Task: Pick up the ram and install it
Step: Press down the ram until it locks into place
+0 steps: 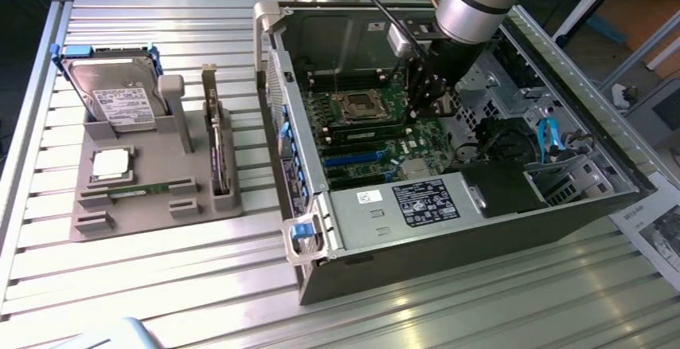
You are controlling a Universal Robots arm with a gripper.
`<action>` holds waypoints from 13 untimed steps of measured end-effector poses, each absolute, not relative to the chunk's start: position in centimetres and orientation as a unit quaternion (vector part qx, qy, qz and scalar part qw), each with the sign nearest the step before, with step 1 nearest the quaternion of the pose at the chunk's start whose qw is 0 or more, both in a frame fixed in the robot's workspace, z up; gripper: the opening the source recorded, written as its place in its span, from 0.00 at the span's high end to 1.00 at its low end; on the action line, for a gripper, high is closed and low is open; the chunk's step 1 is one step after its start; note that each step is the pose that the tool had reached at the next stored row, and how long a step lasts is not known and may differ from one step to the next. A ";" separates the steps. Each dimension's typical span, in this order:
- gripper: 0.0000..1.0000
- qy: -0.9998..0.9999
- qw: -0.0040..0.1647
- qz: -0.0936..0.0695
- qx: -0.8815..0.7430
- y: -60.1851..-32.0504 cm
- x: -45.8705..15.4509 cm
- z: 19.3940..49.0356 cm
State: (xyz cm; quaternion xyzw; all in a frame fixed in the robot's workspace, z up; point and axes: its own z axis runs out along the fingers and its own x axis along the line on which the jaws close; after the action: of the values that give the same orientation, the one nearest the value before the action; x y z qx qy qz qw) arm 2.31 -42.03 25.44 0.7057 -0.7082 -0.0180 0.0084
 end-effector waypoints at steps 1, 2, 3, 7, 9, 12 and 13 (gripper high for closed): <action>0.90 -0.708 0.008 -0.018 0.706 -42.0 2.3 25.4; 0.90 -0.708 0.008 -0.018 0.706 -42.0 2.3 25.4; 0.90 -0.708 0.008 -0.018 0.706 -42.0 2.3 25.4; 0.90 -0.708 0.008 -0.018 0.706 -41.8 2.5 25.3; 0.90 -0.708 0.008 -0.018 0.706 -41.7 2.6 25.3; 0.90 -0.708 0.008 -0.018 0.706 -41.6 2.8 25.1; 0.90 -0.708 0.008 -0.018 0.706 -41.5 2.8 25.1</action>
State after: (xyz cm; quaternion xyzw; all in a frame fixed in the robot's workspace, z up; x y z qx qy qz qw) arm 2.78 -41.54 25.09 0.7057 -0.7082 -0.0180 0.0084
